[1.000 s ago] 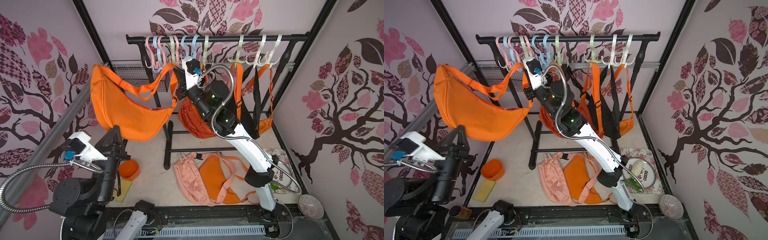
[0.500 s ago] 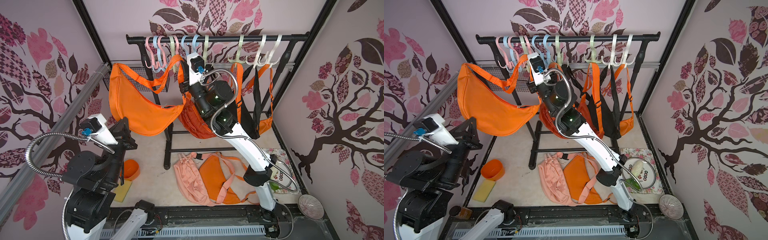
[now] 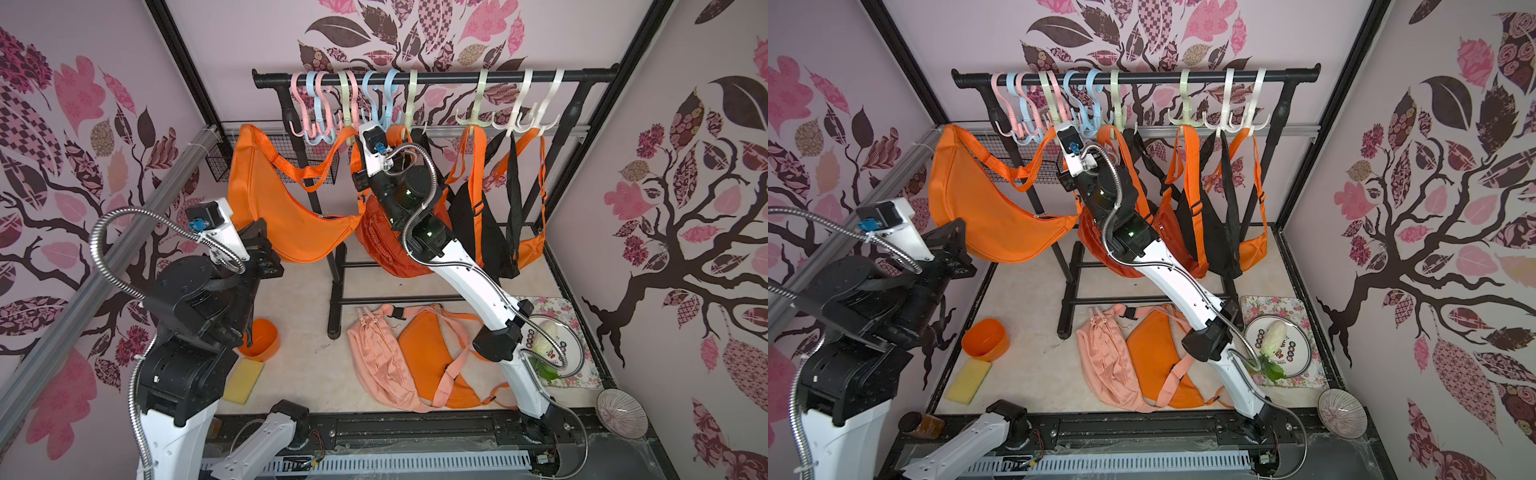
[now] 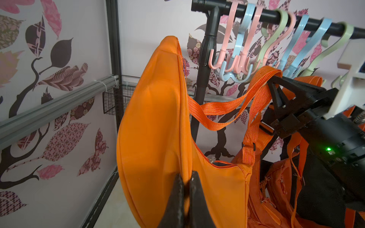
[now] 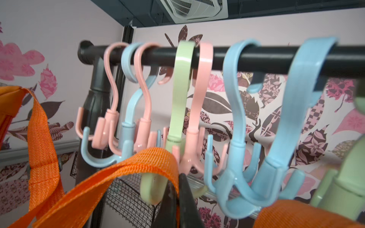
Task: Hang the bag on a hook
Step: Hang the bag on the hook.
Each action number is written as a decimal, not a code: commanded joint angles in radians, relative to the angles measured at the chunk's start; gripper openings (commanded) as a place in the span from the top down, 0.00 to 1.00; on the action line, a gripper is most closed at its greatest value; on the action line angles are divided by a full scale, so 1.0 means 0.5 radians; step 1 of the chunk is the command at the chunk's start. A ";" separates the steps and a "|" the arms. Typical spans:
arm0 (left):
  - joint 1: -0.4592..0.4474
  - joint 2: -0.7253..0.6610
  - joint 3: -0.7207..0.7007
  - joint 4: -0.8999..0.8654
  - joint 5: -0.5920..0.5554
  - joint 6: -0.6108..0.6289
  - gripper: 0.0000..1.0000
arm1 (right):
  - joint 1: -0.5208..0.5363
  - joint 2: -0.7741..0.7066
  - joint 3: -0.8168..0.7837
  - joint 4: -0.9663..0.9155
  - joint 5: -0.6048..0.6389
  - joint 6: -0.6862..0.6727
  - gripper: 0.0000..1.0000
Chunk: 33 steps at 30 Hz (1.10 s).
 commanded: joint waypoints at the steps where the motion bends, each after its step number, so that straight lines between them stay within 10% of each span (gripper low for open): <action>1: 0.006 0.040 0.040 -0.059 -0.051 0.006 1.00 | -0.032 0.032 0.048 -0.197 0.072 0.032 1.00; 14: 0.008 0.108 -0.056 -0.159 0.013 -0.036 1.00 | -0.040 -0.111 -0.170 -0.543 0.198 0.118 1.00; 27: 0.008 -0.278 -0.880 0.101 0.543 -0.380 1.00 | -0.112 -0.764 -1.105 -0.290 0.494 0.107 1.00; 30: 0.005 -0.353 -1.041 0.119 0.632 -0.467 0.91 | -0.112 -0.949 -1.350 -0.215 0.474 0.110 0.75; 33: 0.001 -0.417 -1.176 0.114 0.672 -0.561 0.55 | -0.106 -1.152 -1.588 -0.185 0.367 0.177 0.45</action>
